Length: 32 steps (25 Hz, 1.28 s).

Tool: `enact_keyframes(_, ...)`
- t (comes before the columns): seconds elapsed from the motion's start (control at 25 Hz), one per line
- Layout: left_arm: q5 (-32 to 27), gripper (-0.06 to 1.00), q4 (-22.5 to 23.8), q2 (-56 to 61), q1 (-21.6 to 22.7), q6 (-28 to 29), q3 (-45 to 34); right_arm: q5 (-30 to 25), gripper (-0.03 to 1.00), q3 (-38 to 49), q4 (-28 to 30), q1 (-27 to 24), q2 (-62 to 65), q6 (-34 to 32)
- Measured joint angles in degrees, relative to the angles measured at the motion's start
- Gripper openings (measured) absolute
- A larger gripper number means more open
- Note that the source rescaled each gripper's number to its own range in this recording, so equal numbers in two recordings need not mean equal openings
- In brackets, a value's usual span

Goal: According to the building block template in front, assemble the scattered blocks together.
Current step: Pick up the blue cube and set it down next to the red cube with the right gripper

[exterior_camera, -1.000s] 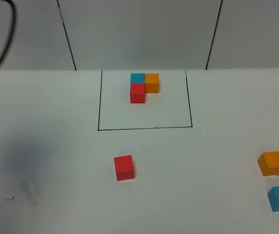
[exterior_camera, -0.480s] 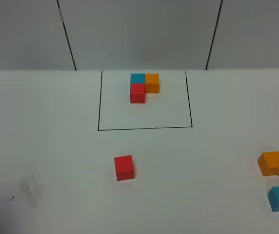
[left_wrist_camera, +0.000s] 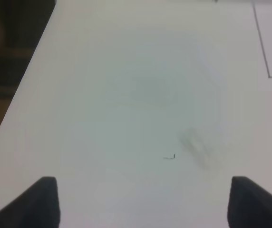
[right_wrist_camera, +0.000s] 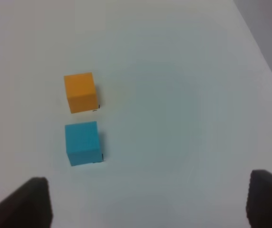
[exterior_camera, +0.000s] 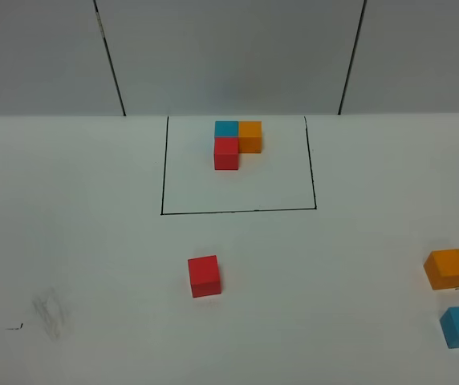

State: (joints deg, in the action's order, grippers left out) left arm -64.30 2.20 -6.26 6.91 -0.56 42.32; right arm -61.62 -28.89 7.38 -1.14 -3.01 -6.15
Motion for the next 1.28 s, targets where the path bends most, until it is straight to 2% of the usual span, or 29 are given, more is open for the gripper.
enact_keyframes(0.24, -0.53, 0.59, -0.59, 3.71, 0.00, 1.06, -1.50, 0.00, 0.69, 0.00, 0.00, 0.00, 0.00, 0.00)
enact_keyframes(0.6, 1.95, 0.59, -2.56, 3.71, 0.00, 1.06, -13.01, 0.00, 0.69, 0.00, 0.00, 0.00, 0.00, 0.00)
enact_keyframes(1.28, 2.44, 0.59, -2.63, 3.71, 0.00, 1.06, -13.07, 0.00, 0.69, 0.00, 0.00, 0.00, 0.00, 0.00)
